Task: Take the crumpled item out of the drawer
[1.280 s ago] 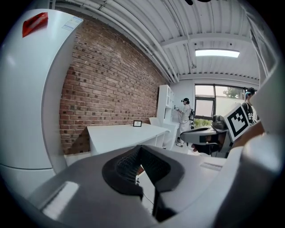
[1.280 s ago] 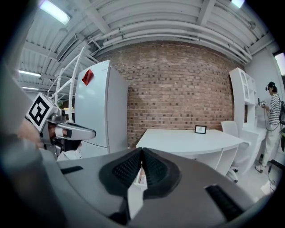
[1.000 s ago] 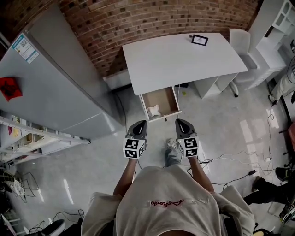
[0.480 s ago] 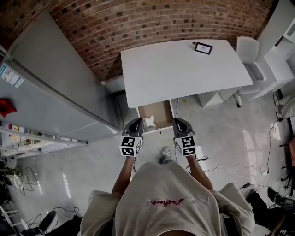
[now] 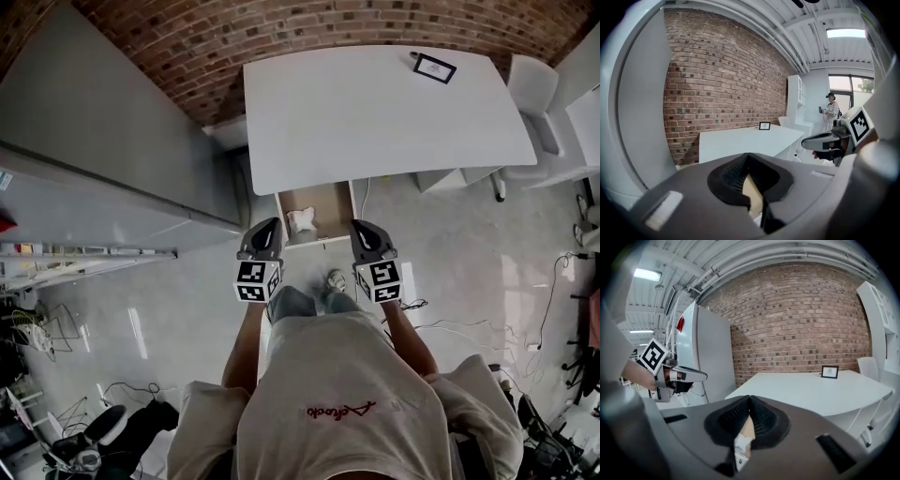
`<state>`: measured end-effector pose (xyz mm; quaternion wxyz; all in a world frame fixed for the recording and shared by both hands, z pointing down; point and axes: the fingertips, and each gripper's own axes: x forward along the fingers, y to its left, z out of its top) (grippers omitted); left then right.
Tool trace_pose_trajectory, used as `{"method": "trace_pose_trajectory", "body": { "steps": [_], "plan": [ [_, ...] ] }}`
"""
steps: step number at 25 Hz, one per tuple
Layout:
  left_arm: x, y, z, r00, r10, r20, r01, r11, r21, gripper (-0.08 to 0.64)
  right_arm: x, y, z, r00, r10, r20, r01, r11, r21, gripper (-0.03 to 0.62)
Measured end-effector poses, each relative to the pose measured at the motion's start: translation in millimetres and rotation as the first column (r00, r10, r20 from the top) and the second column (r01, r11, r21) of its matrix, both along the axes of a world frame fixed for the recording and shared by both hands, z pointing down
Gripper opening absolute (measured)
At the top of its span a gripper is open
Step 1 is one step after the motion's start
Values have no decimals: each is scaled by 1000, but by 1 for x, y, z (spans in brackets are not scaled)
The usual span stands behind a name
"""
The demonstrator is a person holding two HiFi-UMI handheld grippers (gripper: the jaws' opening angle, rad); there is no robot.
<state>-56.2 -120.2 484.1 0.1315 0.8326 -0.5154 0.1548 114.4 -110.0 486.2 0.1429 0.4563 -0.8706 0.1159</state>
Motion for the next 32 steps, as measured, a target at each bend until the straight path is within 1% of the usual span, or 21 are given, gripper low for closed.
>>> {"method": "trace_pose_trajectory", "body": {
  "steps": [3, 9, 17, 24, 28, 32],
  "plan": [
    [-5, -1, 13, 1000, 5, 9, -4, 1000, -27, 9, -6, -1, 11, 1000, -13, -1, 13, 1000, -22, 12],
    [-11, -4, 48, 999, 37, 8, -37, 996, -87, 9, -17, -6, 36, 1000, -6, -9, 6, 998, -69, 12],
    [-12, -17, 93, 992, 125, -13, -126, 984, -126, 9, -30, -8, 80, 998, 60, -17, -61, 992, -112, 12],
    [-21, -16, 145, 986, 166, -29, -168, 970, -178, 9, -43, 3, 134, 994, 108, -27, -111, 978, -175, 12],
    [-29, -14, 179, 988, 149, -43, -155, 968, -198, 9, -46, 6, 165, 992, 125, -27, -128, 973, -194, 12],
    [-39, -8, 215, 992, 105, -68, -118, 965, -233, 9, -51, 10, 200, 993, 105, -45, -112, 966, -235, 12]
  ]
}}
